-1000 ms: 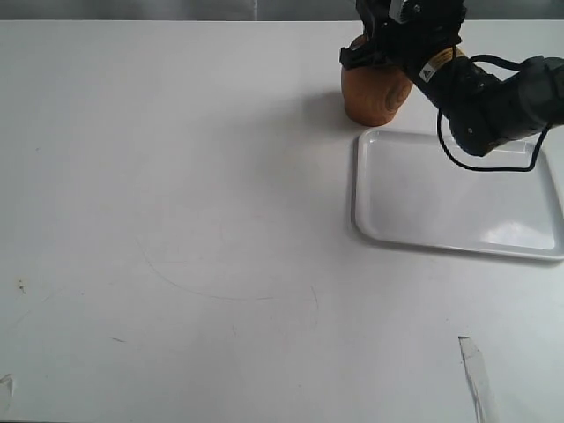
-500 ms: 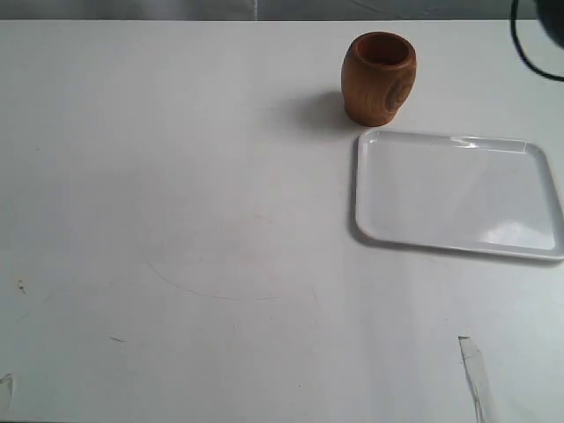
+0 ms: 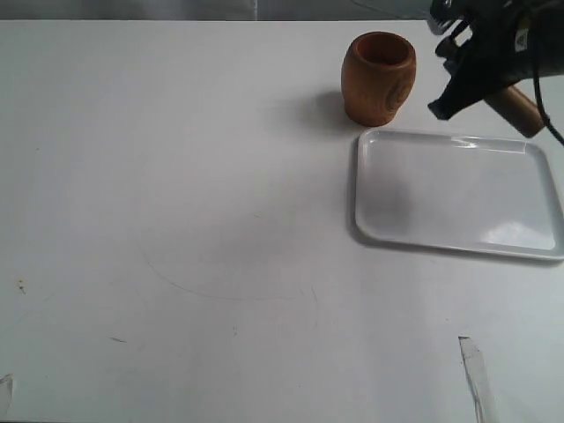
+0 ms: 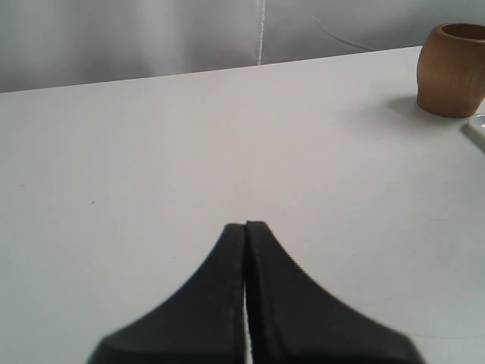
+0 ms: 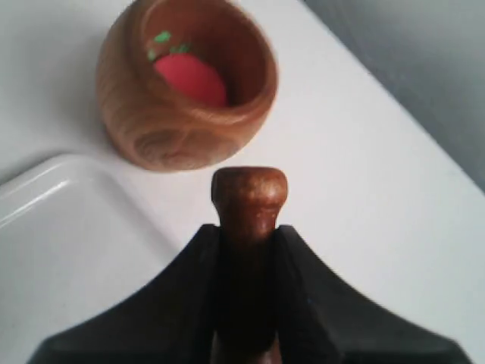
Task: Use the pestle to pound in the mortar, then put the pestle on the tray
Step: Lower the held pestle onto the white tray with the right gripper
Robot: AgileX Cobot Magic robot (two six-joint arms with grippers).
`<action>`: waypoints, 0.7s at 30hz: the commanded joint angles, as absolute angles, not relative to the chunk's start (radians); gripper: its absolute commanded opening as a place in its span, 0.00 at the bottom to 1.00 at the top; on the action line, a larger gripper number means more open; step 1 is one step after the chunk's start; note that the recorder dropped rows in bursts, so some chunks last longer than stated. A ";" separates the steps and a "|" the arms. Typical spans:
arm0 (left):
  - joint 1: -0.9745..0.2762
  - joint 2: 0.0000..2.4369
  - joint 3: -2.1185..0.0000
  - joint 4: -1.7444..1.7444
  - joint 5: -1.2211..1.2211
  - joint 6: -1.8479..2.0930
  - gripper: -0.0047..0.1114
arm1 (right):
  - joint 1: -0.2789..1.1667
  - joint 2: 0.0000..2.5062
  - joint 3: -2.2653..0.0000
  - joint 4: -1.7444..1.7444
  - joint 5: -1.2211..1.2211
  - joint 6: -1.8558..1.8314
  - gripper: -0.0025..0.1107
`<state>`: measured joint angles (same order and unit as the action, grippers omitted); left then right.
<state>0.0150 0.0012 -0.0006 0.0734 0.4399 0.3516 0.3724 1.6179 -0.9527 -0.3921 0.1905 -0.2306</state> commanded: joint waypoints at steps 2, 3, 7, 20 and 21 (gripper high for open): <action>0.007 0.000 0.000 0.066 0.437 0.343 0.04 | 0.401 1.774 -0.933 -0.010 0.239 -0.593 0.02; 0.007 0.000 0.000 0.066 0.437 0.343 0.04 | 0.415 1.806 -0.933 0.055 0.249 -0.673 0.02; 0.007 0.000 0.000 0.066 0.437 0.343 0.04 | 0.460 1.885 -0.933 0.119 0.240 -0.736 0.02; 0.007 0.000 0.000 0.066 0.437 0.343 0.04 | 0.478 1.954 -0.933 0.149 0.222 -0.706 0.02; 0.007 0.000 0.000 0.066 0.437 0.343 0.04 | 0.478 1.954 -0.933 0.149 0.222 -0.700 0.03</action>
